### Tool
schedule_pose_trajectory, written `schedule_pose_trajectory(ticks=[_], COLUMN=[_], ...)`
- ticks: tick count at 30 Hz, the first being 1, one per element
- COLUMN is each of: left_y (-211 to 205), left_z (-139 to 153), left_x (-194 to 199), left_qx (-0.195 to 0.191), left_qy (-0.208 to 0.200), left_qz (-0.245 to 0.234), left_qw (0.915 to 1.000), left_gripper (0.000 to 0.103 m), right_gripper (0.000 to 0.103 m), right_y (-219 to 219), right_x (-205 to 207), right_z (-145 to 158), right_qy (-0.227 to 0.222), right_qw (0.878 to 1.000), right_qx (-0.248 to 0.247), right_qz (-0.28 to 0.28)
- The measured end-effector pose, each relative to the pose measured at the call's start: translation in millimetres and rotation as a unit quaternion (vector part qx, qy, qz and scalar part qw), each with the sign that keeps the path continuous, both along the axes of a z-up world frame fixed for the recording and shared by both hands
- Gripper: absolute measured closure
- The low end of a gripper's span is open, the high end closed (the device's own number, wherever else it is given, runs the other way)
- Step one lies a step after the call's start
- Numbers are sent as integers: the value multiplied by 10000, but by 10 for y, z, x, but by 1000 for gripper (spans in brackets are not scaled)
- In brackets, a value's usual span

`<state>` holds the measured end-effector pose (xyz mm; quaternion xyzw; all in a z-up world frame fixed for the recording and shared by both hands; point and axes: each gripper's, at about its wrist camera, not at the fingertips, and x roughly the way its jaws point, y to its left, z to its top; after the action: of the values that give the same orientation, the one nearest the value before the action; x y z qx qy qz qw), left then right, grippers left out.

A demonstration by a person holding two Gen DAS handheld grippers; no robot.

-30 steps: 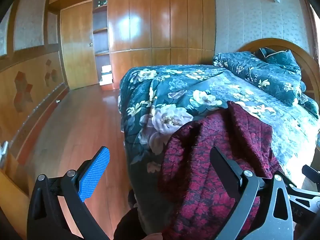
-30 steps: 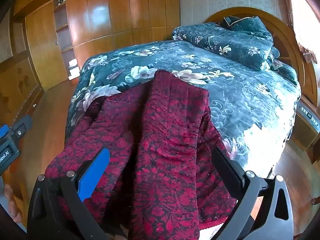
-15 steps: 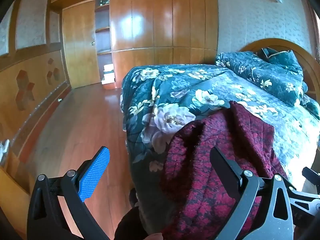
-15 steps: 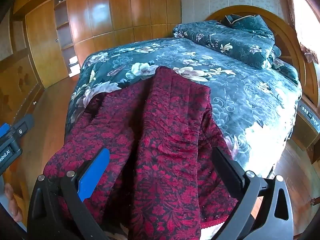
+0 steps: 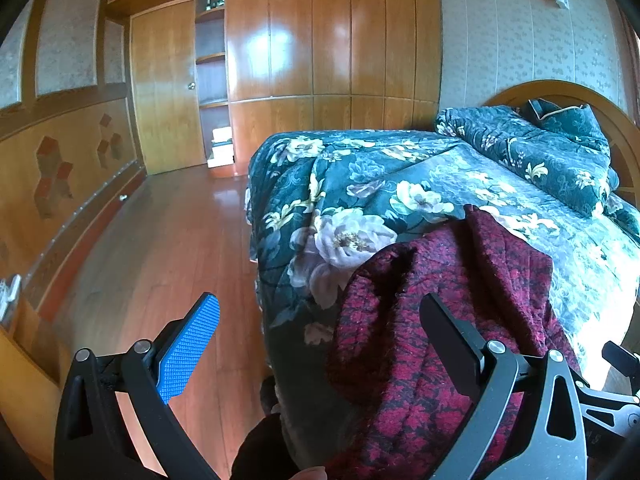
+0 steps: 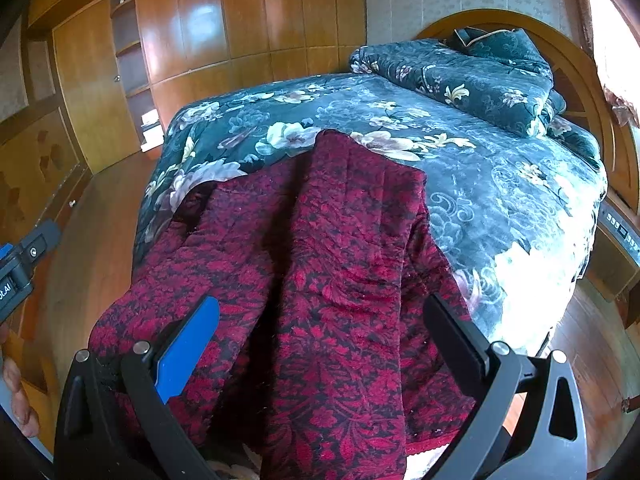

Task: Fold small clothes

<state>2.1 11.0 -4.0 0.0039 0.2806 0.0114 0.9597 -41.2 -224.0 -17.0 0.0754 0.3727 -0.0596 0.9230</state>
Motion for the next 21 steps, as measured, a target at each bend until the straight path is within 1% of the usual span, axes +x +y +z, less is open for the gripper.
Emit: schedule_pose_trajectory(ticks=[21], left_y=[-21], left_z=[-70], left_x=[-24], left_qx=[214], left_qy=[15], left_qz=[-79], left_qw=[9997], left_gripper=[4], right_gripper=[2], right_y=[31], right_x=[5], right_z=[-41], right_qy=[94], right_qw=[9998], right_qx=[72], right_qz=[165])
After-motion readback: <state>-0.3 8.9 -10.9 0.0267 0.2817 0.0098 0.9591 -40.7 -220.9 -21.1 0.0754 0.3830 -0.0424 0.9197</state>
